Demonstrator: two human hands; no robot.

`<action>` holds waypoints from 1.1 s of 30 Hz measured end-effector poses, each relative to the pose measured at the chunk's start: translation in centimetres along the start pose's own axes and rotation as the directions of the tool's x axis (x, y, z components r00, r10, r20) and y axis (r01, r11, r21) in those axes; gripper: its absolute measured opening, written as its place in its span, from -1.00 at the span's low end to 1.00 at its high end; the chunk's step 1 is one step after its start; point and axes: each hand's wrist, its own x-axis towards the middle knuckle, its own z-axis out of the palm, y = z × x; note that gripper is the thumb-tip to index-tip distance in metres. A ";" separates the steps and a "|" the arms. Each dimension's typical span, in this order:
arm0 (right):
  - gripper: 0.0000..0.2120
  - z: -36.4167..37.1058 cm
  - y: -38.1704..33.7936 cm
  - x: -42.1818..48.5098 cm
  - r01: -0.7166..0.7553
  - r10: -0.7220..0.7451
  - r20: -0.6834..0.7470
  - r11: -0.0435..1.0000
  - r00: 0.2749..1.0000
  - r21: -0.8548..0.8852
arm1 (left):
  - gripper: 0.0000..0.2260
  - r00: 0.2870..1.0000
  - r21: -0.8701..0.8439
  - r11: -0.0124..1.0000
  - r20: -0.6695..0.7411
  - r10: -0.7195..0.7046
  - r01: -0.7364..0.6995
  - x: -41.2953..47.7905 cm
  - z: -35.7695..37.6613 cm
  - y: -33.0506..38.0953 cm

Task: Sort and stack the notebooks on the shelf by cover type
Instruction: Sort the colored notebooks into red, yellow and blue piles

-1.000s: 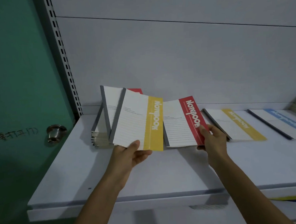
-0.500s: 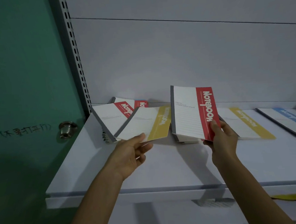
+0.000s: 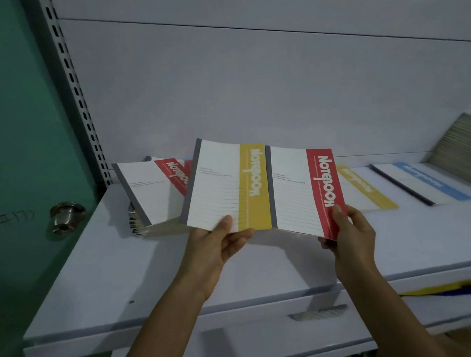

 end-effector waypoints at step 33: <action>-0.57 -7.1 -4.1 14.3 0.080 0.027 0.567 0.983 0.823 -0.163 | -0.68 0.996 0.421 0.904 0.067 0.053 -0.076 6.0 17.0 -9.8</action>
